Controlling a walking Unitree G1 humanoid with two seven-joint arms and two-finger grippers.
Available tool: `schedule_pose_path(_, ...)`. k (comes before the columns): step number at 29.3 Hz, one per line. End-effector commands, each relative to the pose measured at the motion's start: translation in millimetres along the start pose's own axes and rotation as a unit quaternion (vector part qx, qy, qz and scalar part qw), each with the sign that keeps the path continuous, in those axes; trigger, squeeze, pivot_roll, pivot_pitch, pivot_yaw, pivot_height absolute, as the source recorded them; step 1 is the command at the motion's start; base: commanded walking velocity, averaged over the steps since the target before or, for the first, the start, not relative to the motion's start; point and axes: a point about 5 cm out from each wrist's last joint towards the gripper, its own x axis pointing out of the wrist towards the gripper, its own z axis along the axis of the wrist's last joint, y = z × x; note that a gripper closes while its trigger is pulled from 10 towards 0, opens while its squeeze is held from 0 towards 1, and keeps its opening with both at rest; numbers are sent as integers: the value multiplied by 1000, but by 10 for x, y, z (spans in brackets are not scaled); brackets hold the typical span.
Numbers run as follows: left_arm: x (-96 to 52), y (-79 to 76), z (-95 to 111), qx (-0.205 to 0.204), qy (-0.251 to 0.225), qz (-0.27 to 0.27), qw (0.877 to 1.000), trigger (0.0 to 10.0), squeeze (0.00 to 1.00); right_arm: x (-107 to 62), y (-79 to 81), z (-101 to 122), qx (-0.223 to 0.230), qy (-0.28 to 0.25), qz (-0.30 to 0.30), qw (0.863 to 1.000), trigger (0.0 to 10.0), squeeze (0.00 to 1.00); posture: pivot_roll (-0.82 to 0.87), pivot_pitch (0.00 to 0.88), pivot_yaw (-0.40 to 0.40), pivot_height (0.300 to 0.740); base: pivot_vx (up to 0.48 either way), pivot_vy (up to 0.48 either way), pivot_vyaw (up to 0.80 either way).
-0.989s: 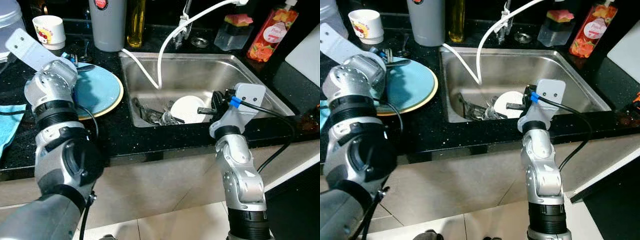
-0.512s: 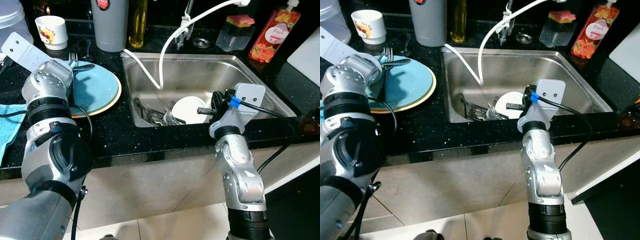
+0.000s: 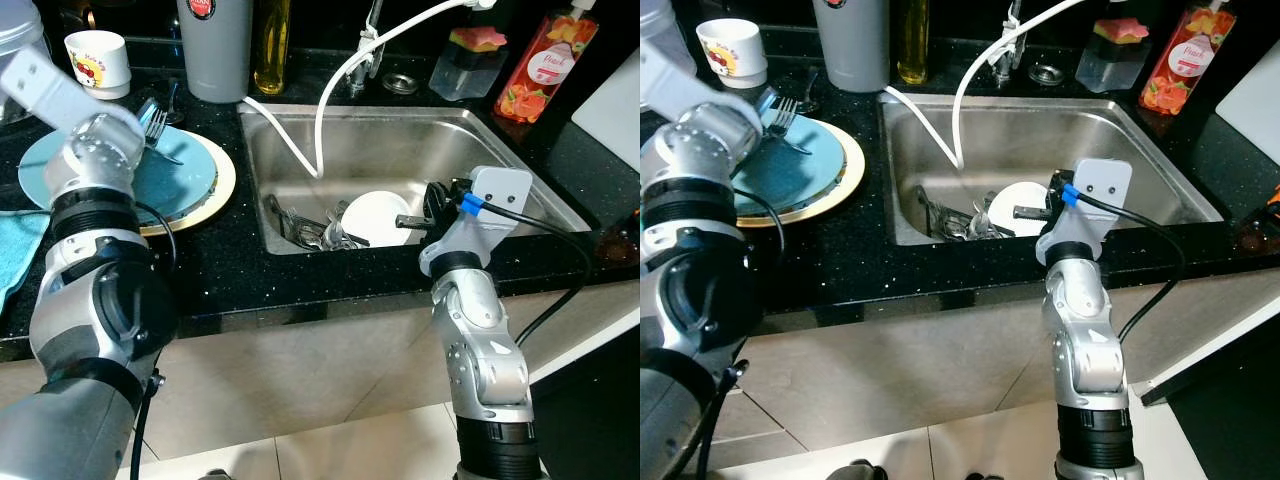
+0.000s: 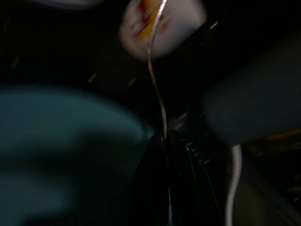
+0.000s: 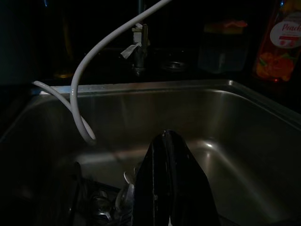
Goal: Kitchen organization
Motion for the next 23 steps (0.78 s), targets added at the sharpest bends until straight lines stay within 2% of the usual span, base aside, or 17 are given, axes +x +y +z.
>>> schedule_pose_path(1, -87, -233, 164, 13, -42, -55, 998, 10000, 0, 10, -14, -6, -2, -1, -1, 1000, 10000, 0, 240, 71, -100, 740, 0, 0, 0)
schedule_pose_path(2, -87, -233, 164, 13, -42, -55, 998, 10000, 0, 10, -14, -6, -2, -1, -1, 1000, 10000, 0, 240, 71, -100, 740, 0, 0, 0)
schedule_pose_path(5, -213, -483, 277, 16, -75, -138, 987, 10000, 0, 10, -16, -8, -2, 0, -2, 1000, 10000, 0, 241, 73, -100, 740, 0, 0, 0)
schedule_pose_path(8, -287, -626, 249, 38, -72, -191, 978, 10000, 0, 8, -16, -8, -2, 0, -2, 1000, 10000, 0, 240, 76, -98, 740, 0, 0, 0)
schedule_pose_path(10, -425, -839, 100, 59, -43, -283, 956, 10000, 0, 4, -21, -9, -2, 1, -3, 1000, 10000, 0, 239, 79, -98, 740, 0, 0, 0)
schedule_pose_path(13, -614, -1052, -141, 97, 0, -370, 924, 10000, 0, 4, -24, -7, -2, 1, -4, 1000, 10000, 0, 237, 80, -98, 740, 0, 0, 0)
schedule_pose_path(14, -614, -1052, -141, 97, 0, -370, 924, 10000, 0, 4, -24, -7, -2, 1, -4, 1000, 10000, 0, 237, 80, -98, 740, 0, 0, 0)
schedule_pose_path(15, -673, -1111, -288, 117, 21, -386, 915, 10000, 0, 5, -25, -6, -2, 0, -5, 1000, 10000, 0, 239, 81, -99, 740, 0, 0, 0)
schedule_pose_path(16, -673, -1111, -288, 117, 21, -386, 915, 10000, 0, 5, -25, -6, -2, 0, -5, 1000, 10000, 0, 239, 81, -99, 740, 0, 0, 0)
schedule_pose_path(17, -787, -1188, -627, 126, 79, -409, 900, 10000, 0, 8, -24, -5, -2, 0, -5, 1000, 10000, 0, 241, 83, -99, 740, 0, 0, 0)
schedule_pose_path(18, -787, -1188, -627, 126, 79, -409, 900, 10000, 0, 8, -24, -5, -2, 0, -5, 1000, 10000, 0, 241, 83, -99, 740, 0, 0, 0)
schedule_pose_path(19, -830, -1204, -758, 130, 102, -416, 894, 10000, 0, 9, -23, -4, -2, 0, -5, 1000, 10000, 0, 241, 83, -99, 740, 0, 0, 0)
schedule_pose_path(20, -878, -1204, -937, 152, 128, -424, 884, 10000, 0, 9, -16, -2, -1, -1, -5, 1000, 10000, 0, 236, 84, -97, 740, 0, 0, 0)
schedule_pose_path(23, -950, -1138, -1321, 226, 154, -435, 858, 10000, 0, 5, -8, 6, 0, -2, -5, 1000, 10000, 0, 237, 86, -95, 740, 0, 0, 0)
